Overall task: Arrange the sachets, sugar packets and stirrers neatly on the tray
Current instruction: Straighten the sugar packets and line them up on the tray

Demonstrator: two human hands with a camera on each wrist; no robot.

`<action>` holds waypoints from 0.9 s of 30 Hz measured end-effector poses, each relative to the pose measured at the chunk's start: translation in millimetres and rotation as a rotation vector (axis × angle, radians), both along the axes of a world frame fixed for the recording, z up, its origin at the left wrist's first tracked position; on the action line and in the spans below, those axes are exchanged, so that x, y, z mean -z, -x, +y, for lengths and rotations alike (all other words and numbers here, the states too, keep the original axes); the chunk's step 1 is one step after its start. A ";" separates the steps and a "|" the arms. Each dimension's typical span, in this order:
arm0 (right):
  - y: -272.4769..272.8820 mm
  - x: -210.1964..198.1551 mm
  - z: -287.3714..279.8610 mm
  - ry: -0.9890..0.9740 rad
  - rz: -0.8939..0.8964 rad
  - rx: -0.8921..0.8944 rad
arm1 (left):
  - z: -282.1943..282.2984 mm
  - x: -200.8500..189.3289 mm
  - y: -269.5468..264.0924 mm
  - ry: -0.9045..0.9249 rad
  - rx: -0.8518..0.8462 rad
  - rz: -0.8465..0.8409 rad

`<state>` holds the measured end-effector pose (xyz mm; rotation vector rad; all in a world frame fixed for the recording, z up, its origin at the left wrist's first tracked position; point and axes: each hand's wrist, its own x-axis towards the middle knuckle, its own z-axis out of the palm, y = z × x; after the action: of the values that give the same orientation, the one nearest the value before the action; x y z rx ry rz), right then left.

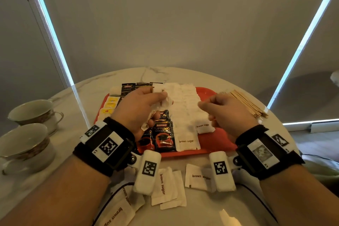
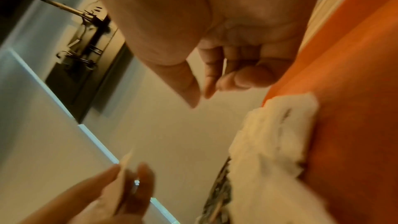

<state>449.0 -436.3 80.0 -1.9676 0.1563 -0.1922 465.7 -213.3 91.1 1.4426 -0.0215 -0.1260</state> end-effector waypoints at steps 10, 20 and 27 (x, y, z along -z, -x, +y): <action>-4.0 -13.9 36.8 -0.339 -0.041 -0.309 | -6.4 -3.6 3.2 -0.092 -0.017 -0.090; 3.2 -1.7 27.4 -0.448 -0.070 -0.222 | -13.0 1.8 19.5 -0.189 -0.005 -0.173; 21.8 1.3 18.2 -0.405 -0.014 -0.298 | -27.1 12.5 32.1 -0.108 -0.143 -0.147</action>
<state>427.2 -418.1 78.7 -1.5617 -0.1021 0.0212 433.6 -240.4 78.6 1.5538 -0.0320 0.0979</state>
